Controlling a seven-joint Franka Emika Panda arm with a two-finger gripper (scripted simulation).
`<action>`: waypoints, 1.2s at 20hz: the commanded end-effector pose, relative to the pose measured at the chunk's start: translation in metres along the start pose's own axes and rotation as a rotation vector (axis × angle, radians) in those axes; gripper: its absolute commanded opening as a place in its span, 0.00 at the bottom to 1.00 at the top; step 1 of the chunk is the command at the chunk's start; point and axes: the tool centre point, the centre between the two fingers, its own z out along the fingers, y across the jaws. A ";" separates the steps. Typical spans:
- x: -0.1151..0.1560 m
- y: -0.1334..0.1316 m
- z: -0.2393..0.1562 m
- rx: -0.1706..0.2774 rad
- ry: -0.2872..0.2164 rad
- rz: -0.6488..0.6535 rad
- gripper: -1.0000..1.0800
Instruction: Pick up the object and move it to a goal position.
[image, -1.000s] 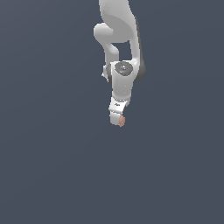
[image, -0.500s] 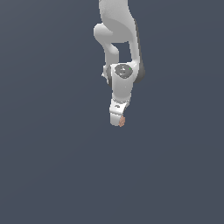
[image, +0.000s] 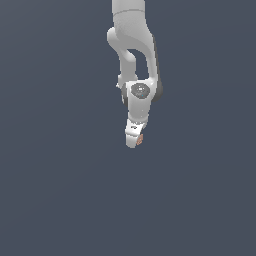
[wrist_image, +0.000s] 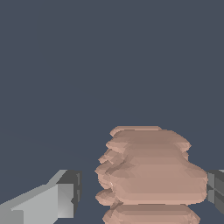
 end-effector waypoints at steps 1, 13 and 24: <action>0.000 0.001 0.003 -0.001 0.000 0.000 0.96; 0.000 0.001 0.001 -0.003 0.000 0.000 0.00; -0.005 0.029 -0.026 -0.002 0.002 0.000 0.00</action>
